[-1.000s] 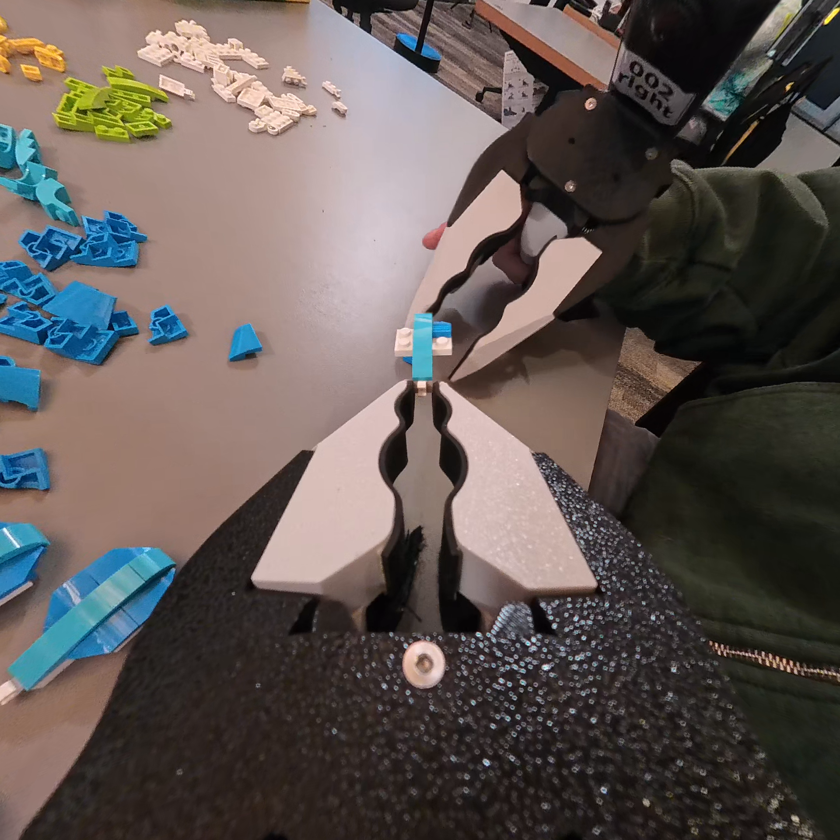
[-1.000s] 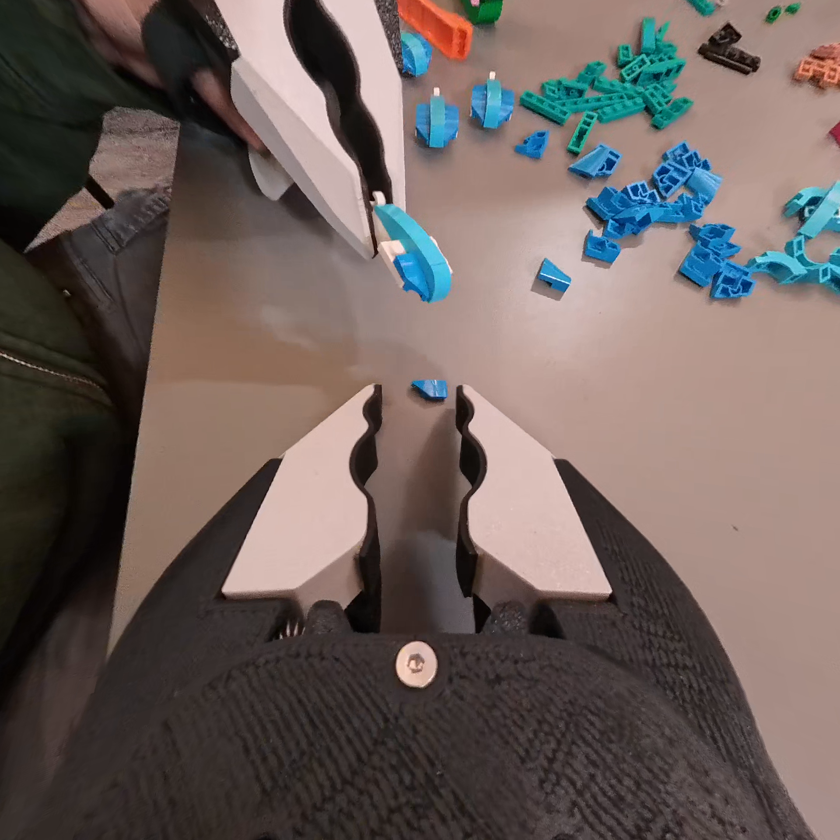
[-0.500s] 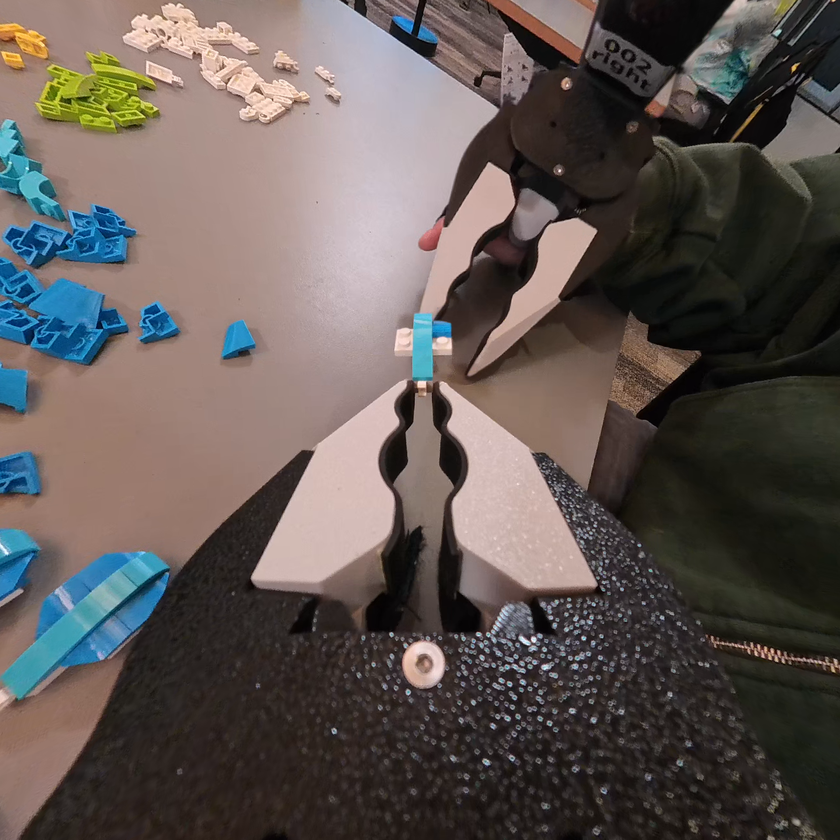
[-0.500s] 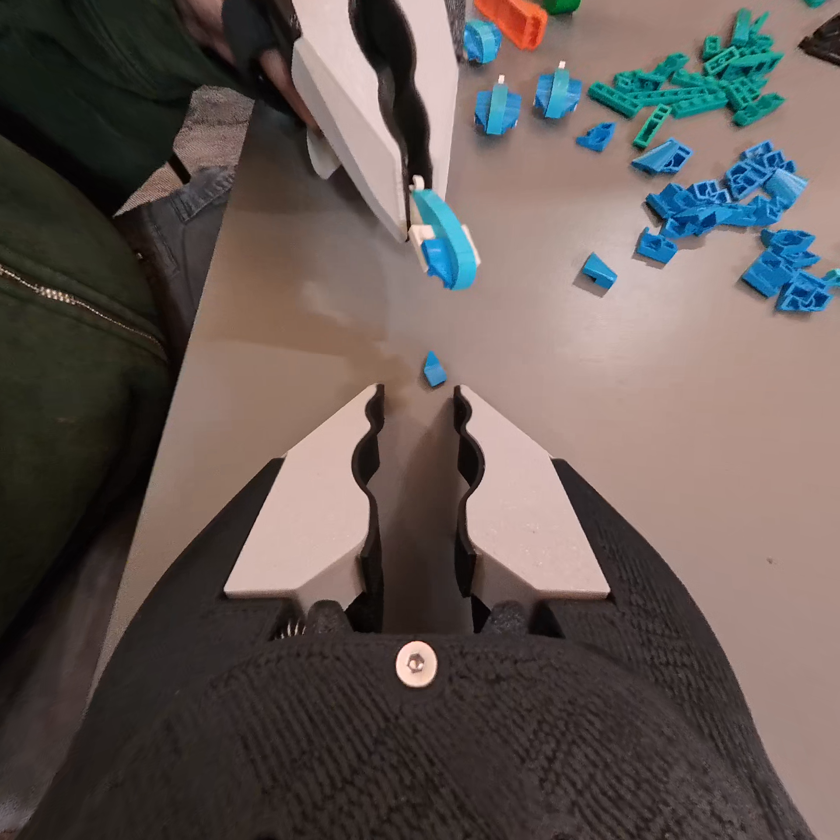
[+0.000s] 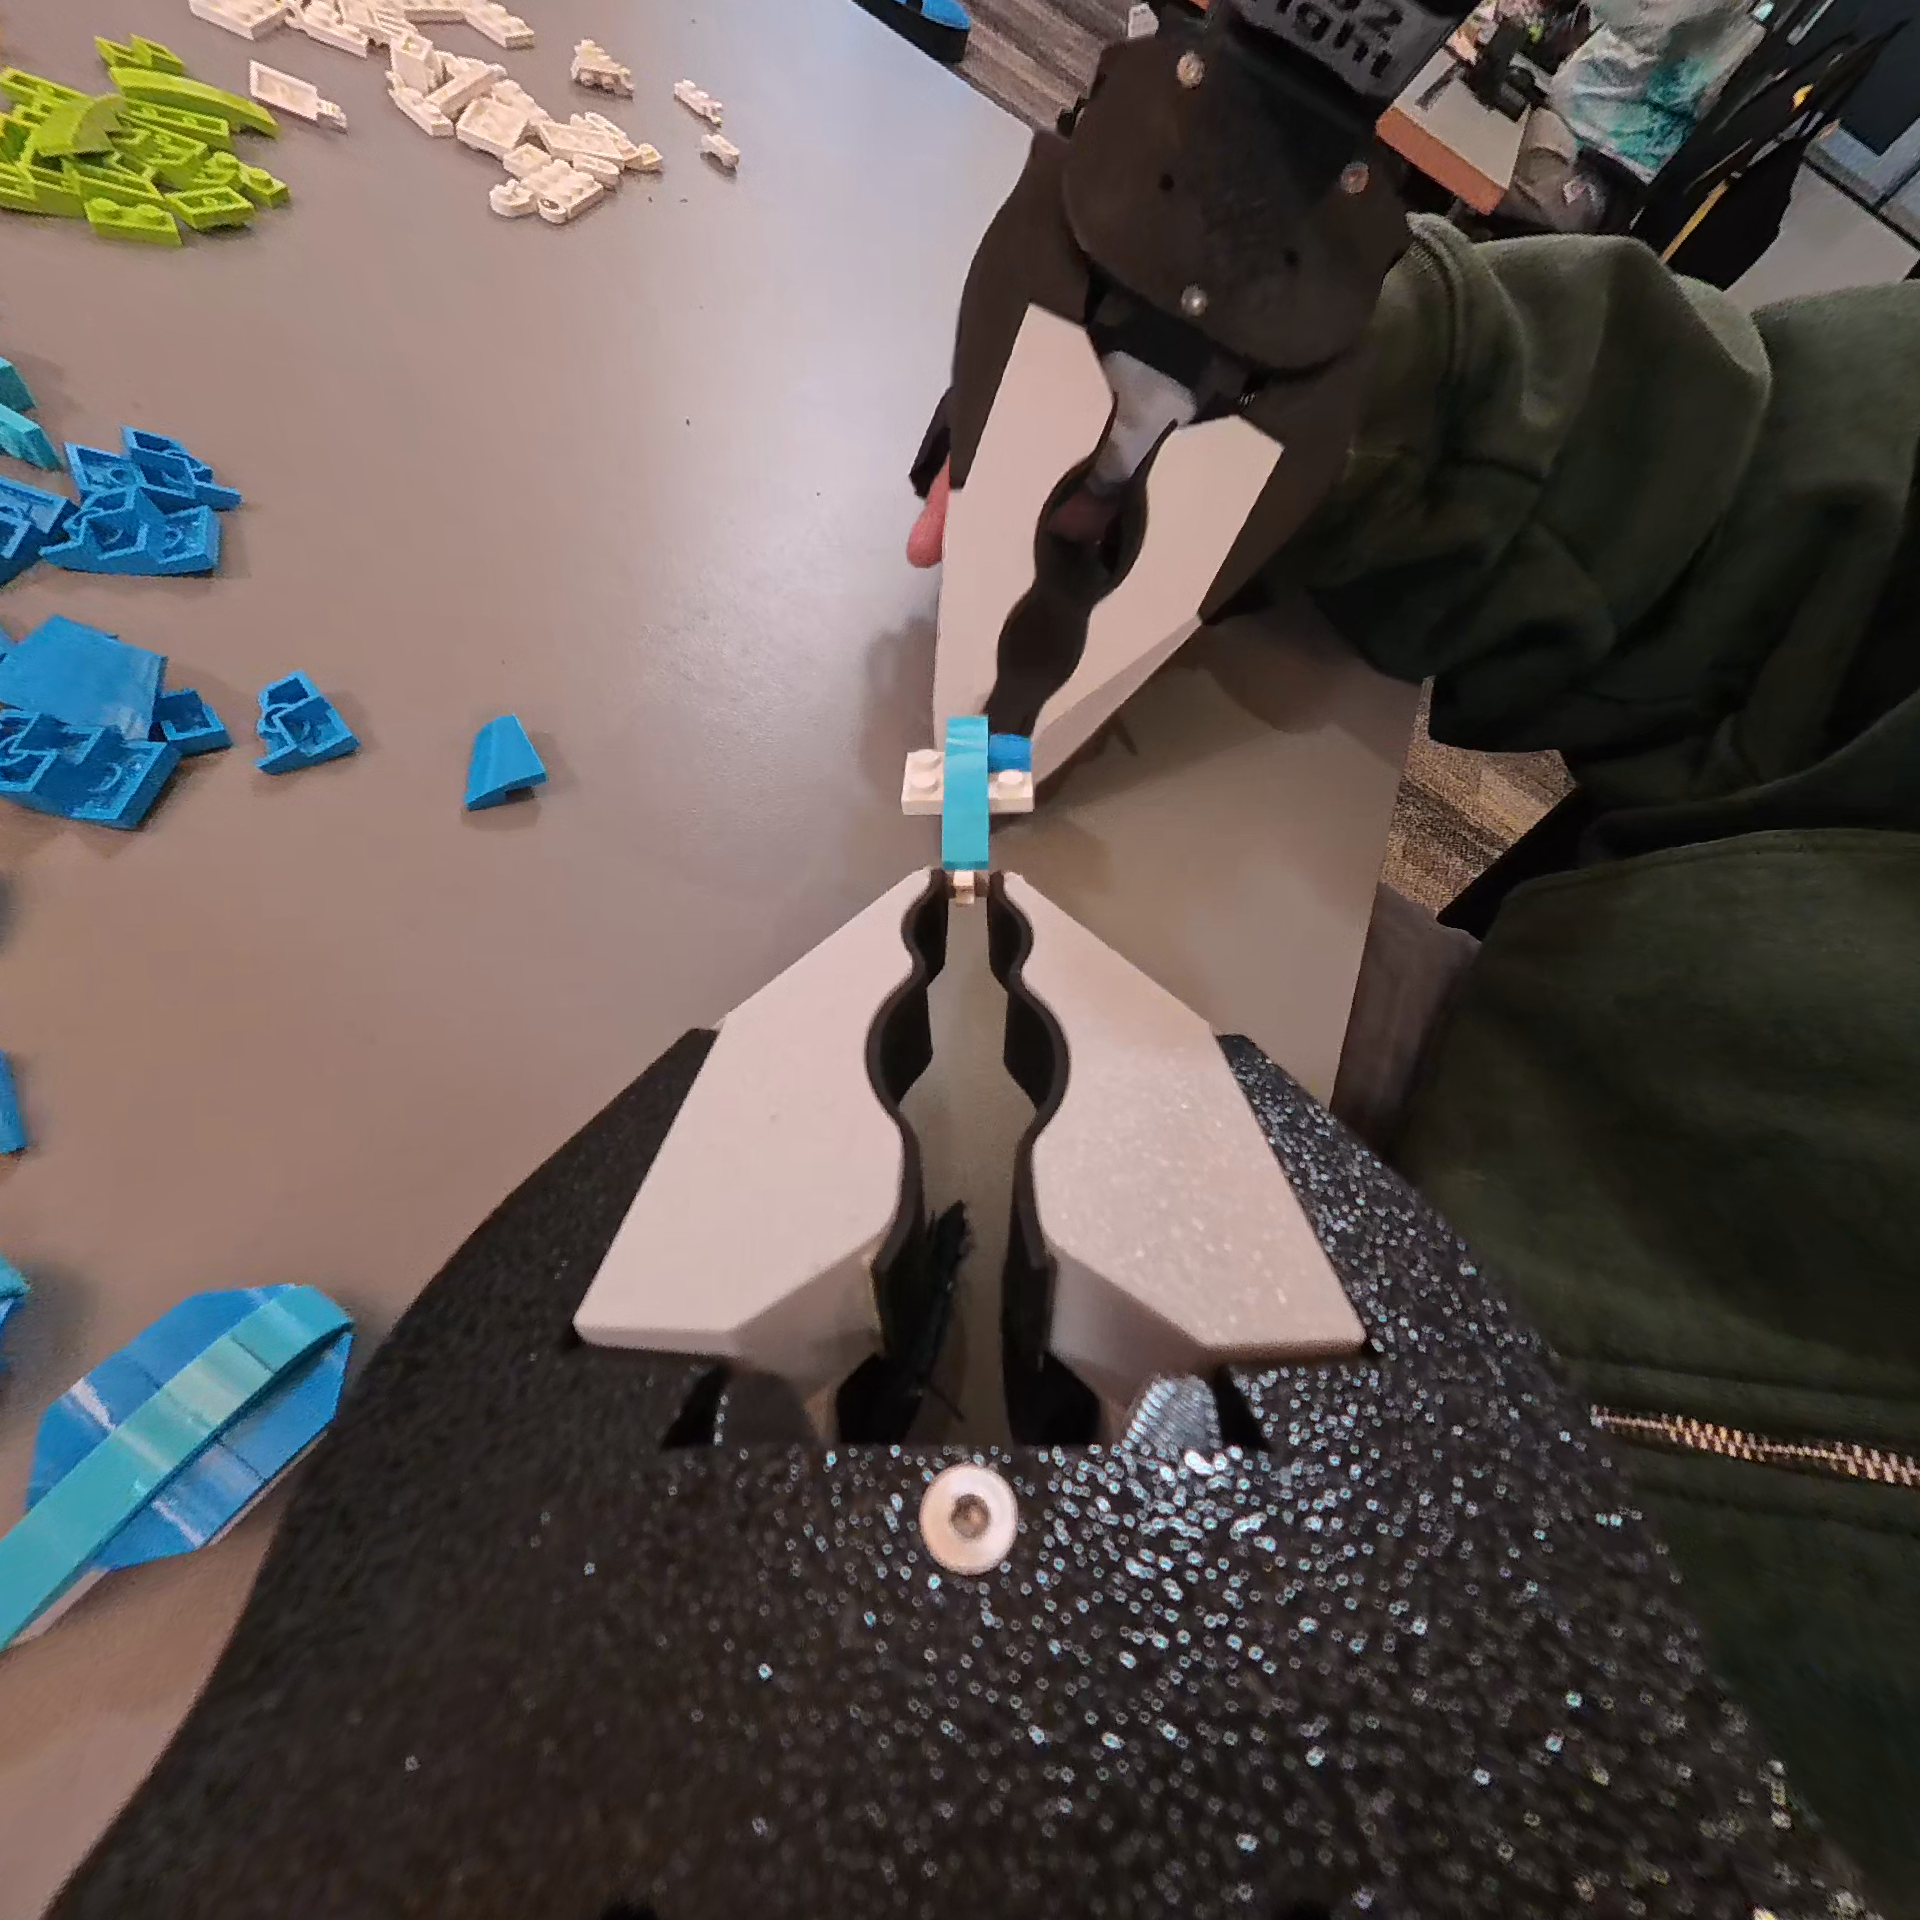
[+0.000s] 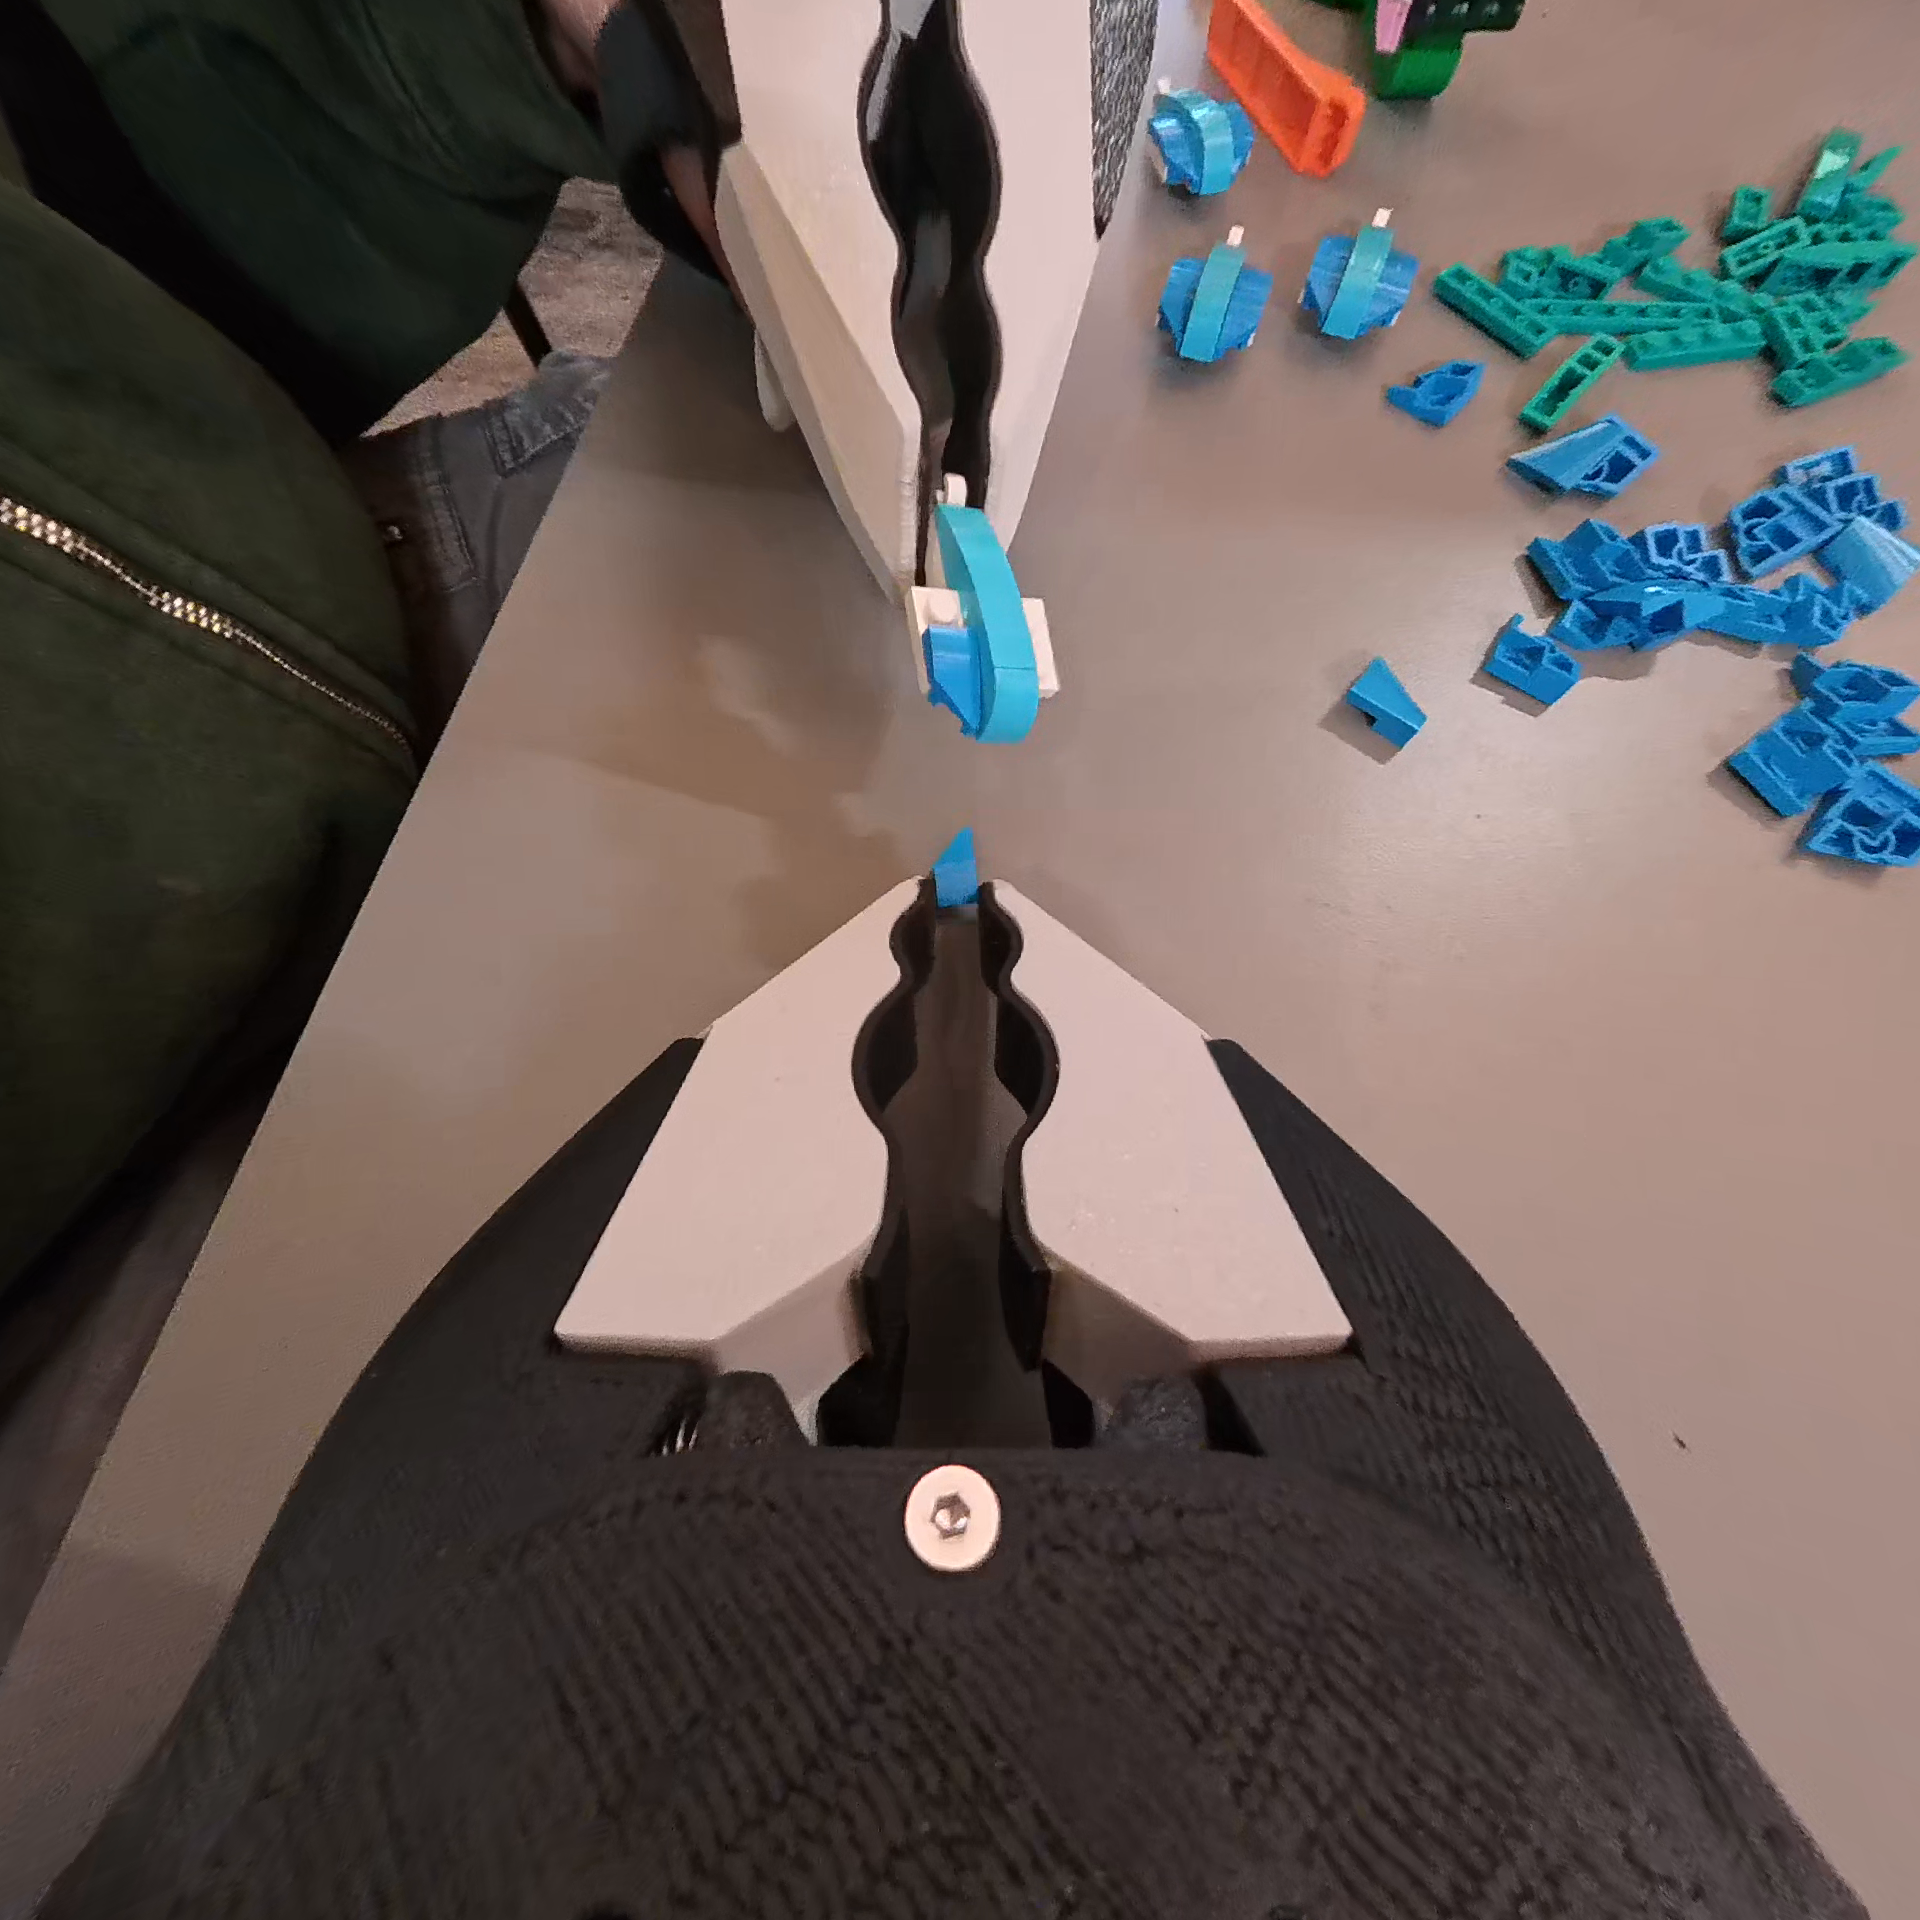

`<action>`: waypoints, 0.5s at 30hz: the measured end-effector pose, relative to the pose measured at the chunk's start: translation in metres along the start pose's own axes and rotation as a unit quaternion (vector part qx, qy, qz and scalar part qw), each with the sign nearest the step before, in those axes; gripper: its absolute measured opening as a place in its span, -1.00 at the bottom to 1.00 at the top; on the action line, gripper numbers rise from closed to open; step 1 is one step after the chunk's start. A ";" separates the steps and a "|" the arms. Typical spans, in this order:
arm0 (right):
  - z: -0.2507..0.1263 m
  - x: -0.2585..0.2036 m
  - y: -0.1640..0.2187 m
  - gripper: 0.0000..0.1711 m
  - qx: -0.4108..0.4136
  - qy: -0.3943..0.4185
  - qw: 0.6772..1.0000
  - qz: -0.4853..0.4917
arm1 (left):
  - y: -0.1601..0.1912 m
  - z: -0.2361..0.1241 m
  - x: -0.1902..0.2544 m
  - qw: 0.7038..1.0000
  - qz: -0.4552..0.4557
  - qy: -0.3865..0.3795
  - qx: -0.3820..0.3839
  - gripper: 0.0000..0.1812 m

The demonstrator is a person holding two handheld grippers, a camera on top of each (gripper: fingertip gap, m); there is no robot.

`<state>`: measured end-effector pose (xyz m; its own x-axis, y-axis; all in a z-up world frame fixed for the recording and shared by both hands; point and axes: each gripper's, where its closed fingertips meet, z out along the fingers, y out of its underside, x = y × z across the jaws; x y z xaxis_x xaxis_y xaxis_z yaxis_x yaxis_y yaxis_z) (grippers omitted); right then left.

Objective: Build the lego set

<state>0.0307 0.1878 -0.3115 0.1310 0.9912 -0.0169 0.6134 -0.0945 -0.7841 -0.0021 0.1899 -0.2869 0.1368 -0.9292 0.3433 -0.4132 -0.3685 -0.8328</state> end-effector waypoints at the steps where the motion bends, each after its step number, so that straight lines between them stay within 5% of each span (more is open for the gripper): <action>1: -0.003 0.002 -0.001 -0.93 0.009 0.004 1.000 0.002 | 0.000 0.000 0.000 1.000 0.001 0.000 -0.002 -0.94; 7: -0.023 0.000 -0.037 -0.93 0.089 0.005 0.996 0.009 | 0.008 0.005 0.005 0.999 0.022 0.003 -0.030 -0.94; 15: -0.002 -0.017 -0.038 -0.93 0.029 0.001 0.998 -0.048 | 0.020 0.013 0.008 0.996 0.050 -0.004 -0.075 -0.94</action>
<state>0.0068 0.1744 -0.2797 0.0759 0.9953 0.0610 0.5775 0.0060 -0.8163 0.0022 0.1751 -0.3063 0.0948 -0.9615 0.2578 -0.5541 -0.2662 -0.7888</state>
